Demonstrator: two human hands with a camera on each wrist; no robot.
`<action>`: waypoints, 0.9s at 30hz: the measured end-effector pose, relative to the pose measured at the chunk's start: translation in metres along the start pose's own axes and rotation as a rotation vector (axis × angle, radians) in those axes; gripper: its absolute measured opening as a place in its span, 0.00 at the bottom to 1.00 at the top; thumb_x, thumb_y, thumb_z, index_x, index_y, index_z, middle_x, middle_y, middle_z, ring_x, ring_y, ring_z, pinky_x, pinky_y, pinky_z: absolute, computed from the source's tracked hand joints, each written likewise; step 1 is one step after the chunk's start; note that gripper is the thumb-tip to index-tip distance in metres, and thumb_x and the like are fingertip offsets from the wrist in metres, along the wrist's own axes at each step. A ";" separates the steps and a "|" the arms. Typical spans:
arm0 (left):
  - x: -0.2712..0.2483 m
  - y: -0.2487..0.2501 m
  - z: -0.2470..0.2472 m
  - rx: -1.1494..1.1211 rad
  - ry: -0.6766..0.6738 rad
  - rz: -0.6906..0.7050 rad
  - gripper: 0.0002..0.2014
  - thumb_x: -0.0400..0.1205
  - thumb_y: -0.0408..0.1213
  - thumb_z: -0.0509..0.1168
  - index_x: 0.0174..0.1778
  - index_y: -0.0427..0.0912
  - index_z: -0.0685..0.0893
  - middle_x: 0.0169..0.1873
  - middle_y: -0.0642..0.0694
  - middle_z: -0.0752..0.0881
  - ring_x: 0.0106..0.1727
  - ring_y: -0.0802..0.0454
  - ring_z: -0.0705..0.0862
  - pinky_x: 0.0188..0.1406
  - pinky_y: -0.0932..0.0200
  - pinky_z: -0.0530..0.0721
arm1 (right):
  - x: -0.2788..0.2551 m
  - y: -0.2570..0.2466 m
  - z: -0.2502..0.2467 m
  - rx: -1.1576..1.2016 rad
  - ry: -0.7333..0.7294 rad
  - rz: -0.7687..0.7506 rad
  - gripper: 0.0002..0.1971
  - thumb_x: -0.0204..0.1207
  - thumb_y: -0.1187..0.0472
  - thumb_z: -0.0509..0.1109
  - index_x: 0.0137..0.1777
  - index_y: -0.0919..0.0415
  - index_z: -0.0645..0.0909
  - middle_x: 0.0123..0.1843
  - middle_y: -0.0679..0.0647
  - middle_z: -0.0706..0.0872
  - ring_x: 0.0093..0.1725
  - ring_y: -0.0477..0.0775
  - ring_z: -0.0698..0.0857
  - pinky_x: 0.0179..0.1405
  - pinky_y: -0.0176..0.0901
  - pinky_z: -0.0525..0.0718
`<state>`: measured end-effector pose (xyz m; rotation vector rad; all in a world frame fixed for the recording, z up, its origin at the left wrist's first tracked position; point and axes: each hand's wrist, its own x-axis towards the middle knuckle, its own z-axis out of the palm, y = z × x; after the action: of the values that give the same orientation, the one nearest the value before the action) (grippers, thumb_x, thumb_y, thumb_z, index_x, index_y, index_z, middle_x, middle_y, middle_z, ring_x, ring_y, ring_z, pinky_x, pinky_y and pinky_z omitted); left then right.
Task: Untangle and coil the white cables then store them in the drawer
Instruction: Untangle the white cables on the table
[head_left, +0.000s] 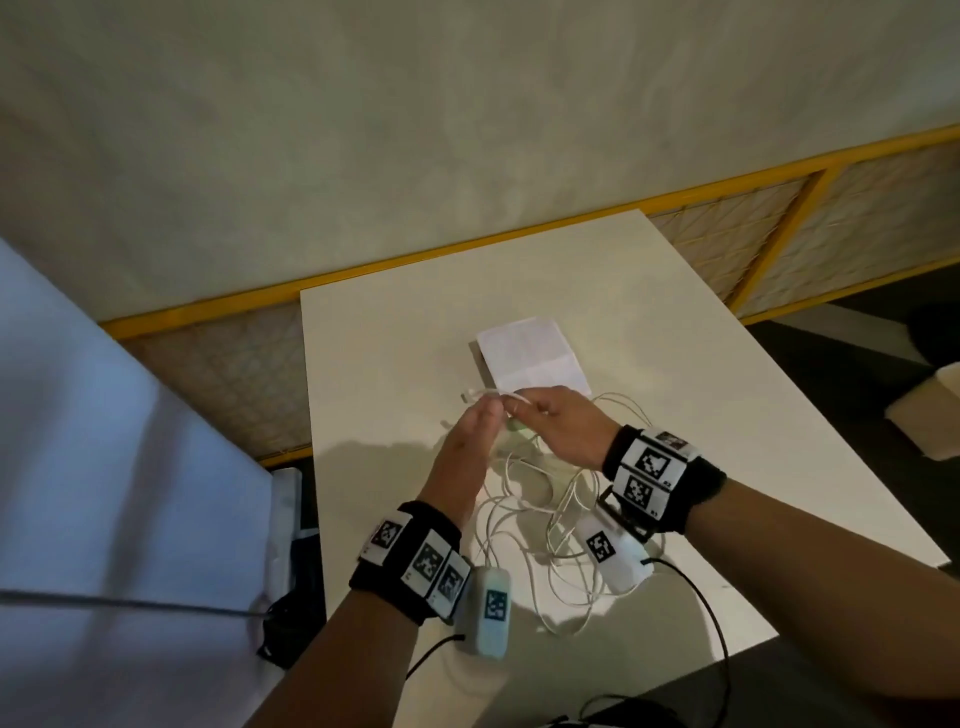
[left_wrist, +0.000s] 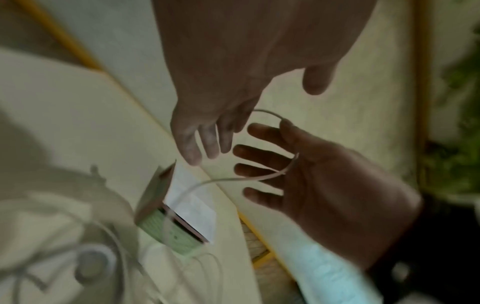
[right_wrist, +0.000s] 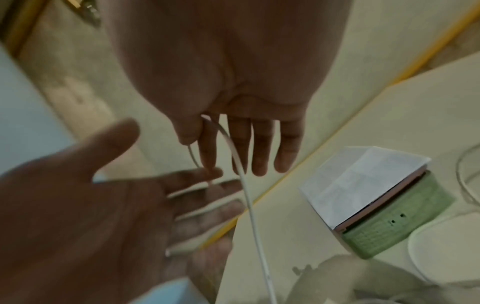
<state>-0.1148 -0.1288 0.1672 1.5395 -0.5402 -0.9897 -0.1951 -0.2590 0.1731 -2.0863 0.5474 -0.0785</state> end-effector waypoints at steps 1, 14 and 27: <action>0.000 0.002 0.002 -0.052 0.038 -0.017 0.13 0.87 0.53 0.50 0.53 0.61 0.80 0.55 0.63 0.85 0.62 0.64 0.81 0.55 0.62 0.78 | -0.002 0.001 0.005 -0.062 -0.007 -0.056 0.16 0.84 0.53 0.57 0.57 0.57 0.84 0.57 0.57 0.88 0.55 0.54 0.85 0.58 0.46 0.81; 0.002 0.071 -0.082 -0.661 0.509 0.172 0.16 0.88 0.41 0.52 0.34 0.48 0.73 0.16 0.55 0.68 0.16 0.60 0.67 0.19 0.66 0.78 | -0.030 0.028 0.027 -0.010 -0.176 0.098 0.20 0.80 0.50 0.63 0.26 0.54 0.69 0.28 0.52 0.83 0.27 0.50 0.78 0.36 0.44 0.76; -0.034 0.045 -0.125 0.093 0.548 0.232 0.15 0.80 0.45 0.64 0.27 0.51 0.76 0.13 0.55 0.69 0.16 0.61 0.65 0.17 0.66 0.63 | -0.034 0.010 0.002 0.095 -0.136 0.063 0.12 0.83 0.55 0.59 0.37 0.50 0.78 0.25 0.49 0.80 0.26 0.44 0.81 0.34 0.32 0.77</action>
<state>-0.0211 -0.0412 0.2168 1.6995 -0.3639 -0.3421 -0.2288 -0.2478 0.1696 -1.9635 0.5159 0.0719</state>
